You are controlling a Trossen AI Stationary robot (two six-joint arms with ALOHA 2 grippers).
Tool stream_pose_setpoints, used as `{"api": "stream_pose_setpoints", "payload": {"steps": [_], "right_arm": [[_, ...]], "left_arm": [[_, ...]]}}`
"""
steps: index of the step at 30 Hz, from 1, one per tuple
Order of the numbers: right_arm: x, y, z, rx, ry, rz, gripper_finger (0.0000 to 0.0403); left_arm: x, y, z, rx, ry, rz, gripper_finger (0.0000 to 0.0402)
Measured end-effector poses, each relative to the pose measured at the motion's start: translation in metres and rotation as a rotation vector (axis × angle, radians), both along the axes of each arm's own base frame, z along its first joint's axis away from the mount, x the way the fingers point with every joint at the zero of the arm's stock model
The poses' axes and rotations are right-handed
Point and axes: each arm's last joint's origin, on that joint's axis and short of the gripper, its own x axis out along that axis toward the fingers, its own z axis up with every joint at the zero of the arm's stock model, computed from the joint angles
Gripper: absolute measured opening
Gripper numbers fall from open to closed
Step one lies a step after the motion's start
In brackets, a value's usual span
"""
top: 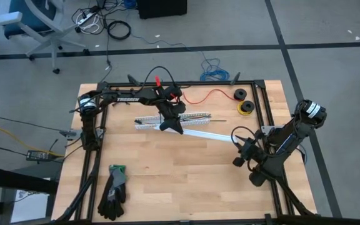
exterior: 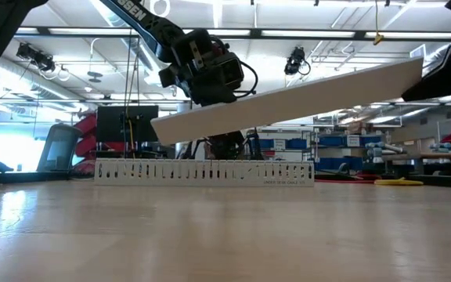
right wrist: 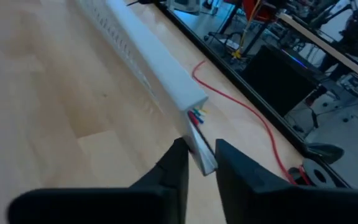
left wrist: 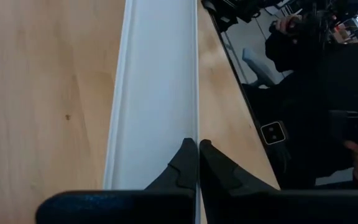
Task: Ziptie cables
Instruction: Close the white cable duct
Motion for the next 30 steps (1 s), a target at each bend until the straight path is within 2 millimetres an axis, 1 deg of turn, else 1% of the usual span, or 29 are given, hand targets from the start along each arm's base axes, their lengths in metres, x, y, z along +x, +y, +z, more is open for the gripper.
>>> {"api": "stream_pose_setpoints", "payload": {"steps": [3, 5, 12, 16, 19, 23, 27, 30], "right_arm": [[0.000, 0.001, -0.001, 0.013, -0.003, 0.003, 0.0028], [0.001, 0.002, -0.002, 0.022, -0.004, 0.004, 0.0018], [0.003, 0.005, -0.005, 0.099, -0.032, -0.020, 0.0018], [0.002, 0.008, -0.005, 0.169, -0.121, -0.039, 0.0017], [0.001, 0.010, -0.004, 0.217, -0.196, -0.047, 0.0014], [0.001, 0.013, -0.005, 0.276, -0.259, -0.057, 0.0007], [0.003, 0.013, -0.006, 0.312, -0.269, -0.083, 0.0001], [0.005, 0.011, -0.007, 0.346, -0.278, -0.121, 0.0002]], "left_arm": [[0.001, 0.001, 0.000, 0.005, -0.010, 0.001, 0.0010], [0.001, 0.001, 0.001, 0.009, -0.017, 0.003, 0.0010], [0.005, 0.007, 0.002, 0.099, -0.058, 0.055, 0.0021], [0.011, 0.013, 0.004, 0.257, -0.087, 0.151, 0.0037], [0.015, 0.015, 0.008, 0.369, -0.167, 0.151, 0.0054], [0.020, 0.017, 0.012, 0.433, -0.233, 0.177, 0.0077], [0.022, 0.017, 0.014, 0.446, -0.271, 0.175, 0.0098], [0.023, 0.017, 0.014, 0.493, -0.288, 0.162, 0.0111]]}}
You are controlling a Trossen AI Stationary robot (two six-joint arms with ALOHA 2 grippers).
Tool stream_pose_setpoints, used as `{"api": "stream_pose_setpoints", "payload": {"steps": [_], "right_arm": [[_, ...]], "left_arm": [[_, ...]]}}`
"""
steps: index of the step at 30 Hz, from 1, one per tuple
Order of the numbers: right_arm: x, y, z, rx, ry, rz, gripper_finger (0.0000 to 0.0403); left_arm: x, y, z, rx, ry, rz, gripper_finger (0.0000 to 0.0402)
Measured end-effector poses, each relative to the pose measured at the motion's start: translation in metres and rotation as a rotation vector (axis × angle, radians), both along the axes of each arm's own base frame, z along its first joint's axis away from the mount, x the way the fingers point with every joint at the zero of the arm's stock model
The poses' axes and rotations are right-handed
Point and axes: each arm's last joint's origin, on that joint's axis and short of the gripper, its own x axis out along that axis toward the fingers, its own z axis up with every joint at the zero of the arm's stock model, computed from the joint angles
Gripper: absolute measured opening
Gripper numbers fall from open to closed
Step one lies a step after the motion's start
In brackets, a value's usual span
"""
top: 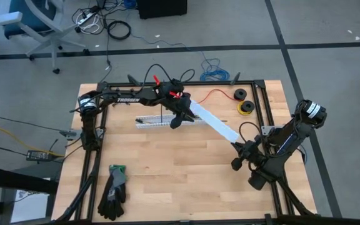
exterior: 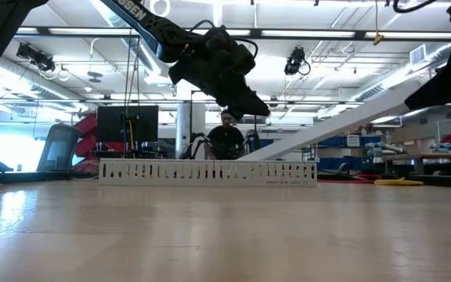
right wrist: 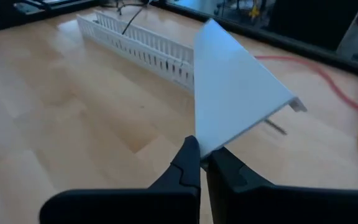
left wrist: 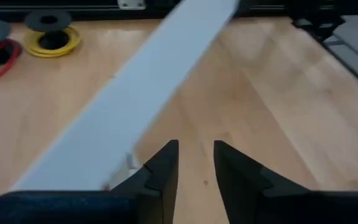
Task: Ziptie cables
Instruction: Close the white cable duct
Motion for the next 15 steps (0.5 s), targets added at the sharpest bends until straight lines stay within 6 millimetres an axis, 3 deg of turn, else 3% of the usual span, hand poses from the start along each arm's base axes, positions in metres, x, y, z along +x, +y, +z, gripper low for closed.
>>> {"api": "stream_pose_setpoints", "payload": {"steps": [7, 15], "right_arm": [[0.008, 0.004, -0.003, 0.090, -0.065, -0.025, 0.0002], [0.012, 0.012, -0.007, 0.248, -0.091, -0.050, 0.0002]], "left_arm": [[0.002, 0.002, 0.002, 0.129, -0.042, 0.016, 0.0120], [0.012, -0.013, 0.003, 0.521, -0.035, 0.067, 0.0120]]}}
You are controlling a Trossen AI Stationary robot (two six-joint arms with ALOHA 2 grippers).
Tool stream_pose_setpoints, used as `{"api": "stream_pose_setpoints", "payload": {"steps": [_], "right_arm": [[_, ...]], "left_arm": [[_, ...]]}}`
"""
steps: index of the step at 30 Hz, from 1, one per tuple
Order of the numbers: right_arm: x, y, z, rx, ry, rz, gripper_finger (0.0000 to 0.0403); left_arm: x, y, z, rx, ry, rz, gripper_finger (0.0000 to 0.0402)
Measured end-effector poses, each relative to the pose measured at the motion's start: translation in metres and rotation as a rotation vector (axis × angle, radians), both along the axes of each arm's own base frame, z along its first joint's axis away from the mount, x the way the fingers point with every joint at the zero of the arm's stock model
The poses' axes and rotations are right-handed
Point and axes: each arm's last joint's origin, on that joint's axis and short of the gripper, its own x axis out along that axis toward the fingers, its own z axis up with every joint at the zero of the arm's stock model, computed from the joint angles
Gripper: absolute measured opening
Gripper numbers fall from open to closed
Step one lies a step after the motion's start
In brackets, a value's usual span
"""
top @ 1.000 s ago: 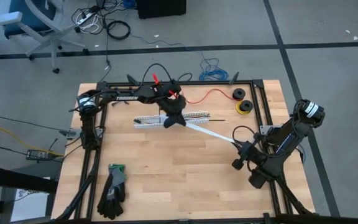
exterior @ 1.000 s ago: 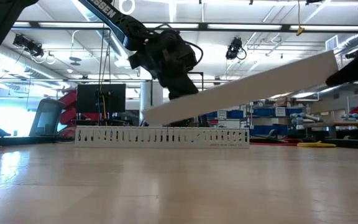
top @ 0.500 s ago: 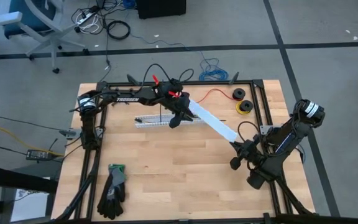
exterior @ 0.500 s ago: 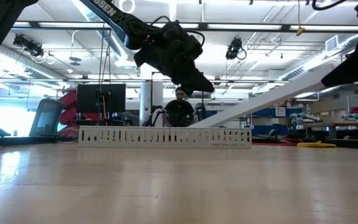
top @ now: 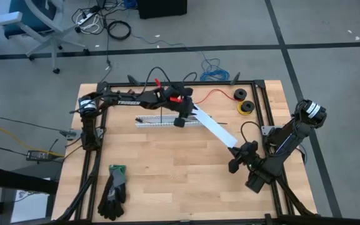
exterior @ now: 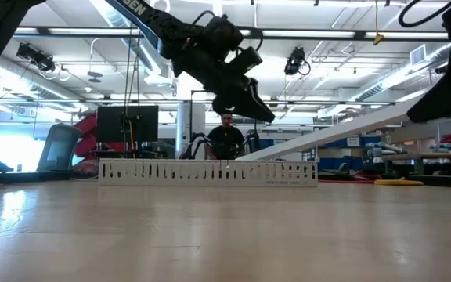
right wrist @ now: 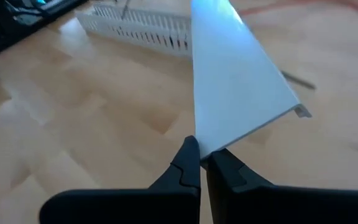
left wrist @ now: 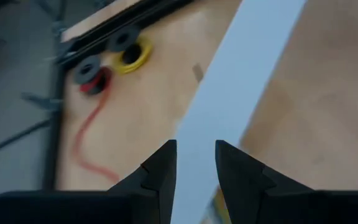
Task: Ziptie cables
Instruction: Close the white cable duct
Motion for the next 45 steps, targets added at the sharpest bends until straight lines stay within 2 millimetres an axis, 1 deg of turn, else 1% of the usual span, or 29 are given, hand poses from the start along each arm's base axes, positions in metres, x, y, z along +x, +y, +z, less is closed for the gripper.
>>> {"api": "stream_pose_setpoints", "payload": {"steps": [4, 6, 9, 12, 16, 19, 24, 27, 31, 35, 39, 43, 45], "right_arm": [[0.001, 0.005, -0.002, 0.081, 0.017, -0.003, 0.0001], [0.001, 0.007, -0.003, 0.112, 0.023, 0.002, 0.0001], [-0.001, 0.011, -0.005, 0.183, 0.074, 0.002, 0.0001], [-0.003, 0.016, -0.007, 0.274, 0.123, -0.004, 0.0001], [-0.002, 0.024, -0.008, 0.375, 0.119, 0.004, 0.0001], [-0.002, 0.028, -0.008, 0.407, 0.104, 0.021, 0.0002], [-0.002, 0.030, -0.008, 0.411, 0.108, 0.041, 0.0032], [-0.003, 0.030, -0.008, 0.413, 0.136, 0.051, 0.0061], [-0.004, 0.031, -0.009, 0.434, 0.195, 0.056, 0.0102], [-0.005, 0.031, -0.009, 0.429, 0.226, 0.075, 0.0129], [-0.007, 0.032, -0.011, 0.457, 0.304, 0.088, 0.0136], [-0.007, 0.031, -0.011, 0.433, 0.300, 0.103, 0.0132], [-0.007, 0.030, -0.009, 0.421, 0.292, 0.109, 0.0128]], "left_arm": [[0.003, -0.008, 0.000, 0.196, 0.051, 0.113, 0.0120], [0.004, -0.010, 0.000, 0.264, 0.071, 0.166, 0.0120], [0.003, -0.010, 0.004, 0.309, 0.074, 0.232, 0.0120], [-0.001, -0.008, 0.013, 0.353, 0.064, 0.308, 0.0120], [-0.007, -0.005, 0.023, 0.435, 0.084, 0.439, 0.0120], [-0.012, -0.003, 0.030, 0.477, 0.096, 0.513, 0.0120], [-0.017, -0.004, 0.037, 0.486, 0.100, 0.540, 0.0120], [-0.019, -0.004, 0.043, 0.485, 0.085, 0.546, 0.0120], [-0.021, -0.004, 0.046, 0.473, 0.082, 0.560, 0.0120], [-0.022, -0.004, 0.046, 0.474, 0.082, 0.570, 0.0120], [-0.023, -0.003, 0.046, 0.500, 0.098, 0.612, 0.0120], [-0.027, -0.003, 0.052, 0.506, 0.095, 0.628, 0.0120], [-0.033, -0.004, 0.057, 0.490, 0.090, 0.615, 0.0120]]}}
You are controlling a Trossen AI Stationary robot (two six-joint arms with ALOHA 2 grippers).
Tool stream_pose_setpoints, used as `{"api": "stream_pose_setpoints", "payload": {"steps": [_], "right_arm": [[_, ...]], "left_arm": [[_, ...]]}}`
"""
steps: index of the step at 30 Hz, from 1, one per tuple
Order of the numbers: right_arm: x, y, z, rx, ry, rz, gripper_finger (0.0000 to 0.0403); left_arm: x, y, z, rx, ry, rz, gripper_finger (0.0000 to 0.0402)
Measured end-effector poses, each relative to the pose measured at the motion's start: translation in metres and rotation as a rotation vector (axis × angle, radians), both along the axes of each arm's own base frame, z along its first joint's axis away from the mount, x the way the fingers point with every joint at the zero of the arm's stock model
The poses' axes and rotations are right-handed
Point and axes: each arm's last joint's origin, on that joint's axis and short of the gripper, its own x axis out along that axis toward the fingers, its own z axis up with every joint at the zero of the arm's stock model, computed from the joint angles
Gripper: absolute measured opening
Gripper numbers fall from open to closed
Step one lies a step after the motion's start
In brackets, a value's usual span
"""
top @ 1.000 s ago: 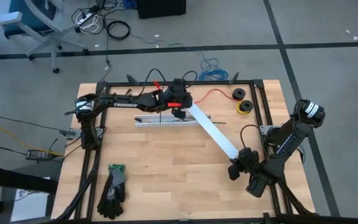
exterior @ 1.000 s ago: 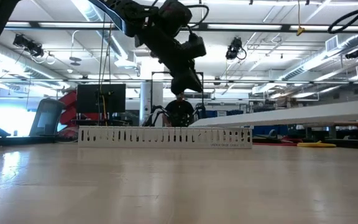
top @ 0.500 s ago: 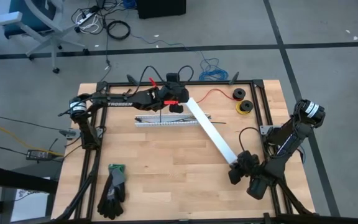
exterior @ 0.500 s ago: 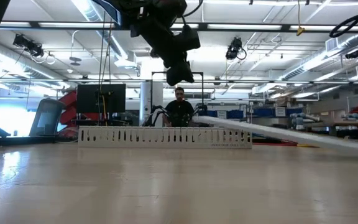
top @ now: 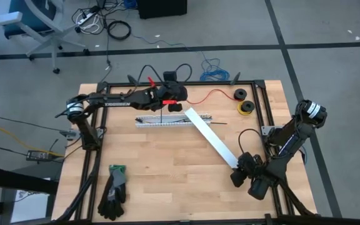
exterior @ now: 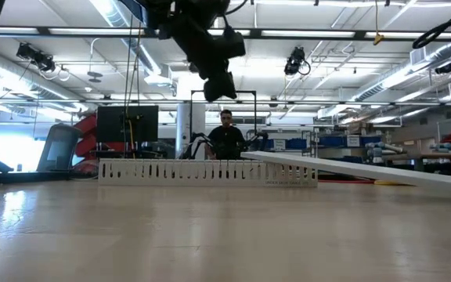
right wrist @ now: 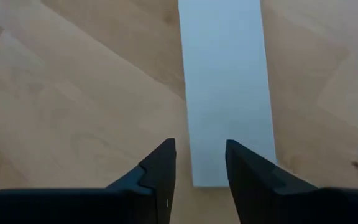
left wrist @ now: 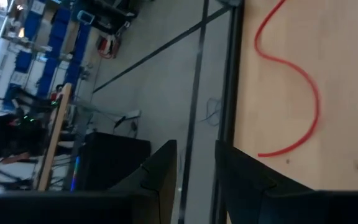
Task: Ziptie cables
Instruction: Close the white cable duct
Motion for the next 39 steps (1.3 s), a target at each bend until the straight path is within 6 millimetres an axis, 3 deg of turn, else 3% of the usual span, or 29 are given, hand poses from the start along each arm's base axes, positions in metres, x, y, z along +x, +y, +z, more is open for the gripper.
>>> {"api": "stream_pose_setpoints", "payload": {"steps": [8, 12, 15, 22, 29, 35, 39], "right_arm": [[-0.005, -0.015, 0.030, -0.125, -0.195, 0.054, 0.0115], [0.001, -0.029, 0.046, -0.329, -0.345, 0.077, 0.0114], [0.012, -0.044, 0.053, -0.480, -0.364, 0.064, 0.0114], [0.061, -0.098, 0.054, -0.469, -0.097, 0.078, 0.0121], [0.119, -0.165, 0.080, -0.467, -0.294, 0.321, 0.0154], [0.123, -0.225, 0.090, -0.533, -0.339, 0.259, 0.0193], [0.125, -0.251, 0.089, -0.503, -0.395, 0.228, 0.0220]], "left_arm": [[-0.049, -0.003, 0.017, -0.117, -0.158, -0.025, 0.0119], [-0.075, -0.009, 0.002, -0.156, -0.201, -0.011, 0.0119], [-0.091, -0.015, -0.015, -0.180, -0.239, 0.001, 0.0119], [-0.118, -0.025, -0.051, -0.251, -0.317, 0.007, 0.0119], [-0.127, -0.025, -0.062, -0.349, -0.294, 0.055, 0.0119], [-0.134, -0.023, -0.067, -0.428, -0.234, 0.049, 0.0119], [-0.138, -0.021, -0.066, -0.436, -0.236, 0.068, 0.0119]]}}
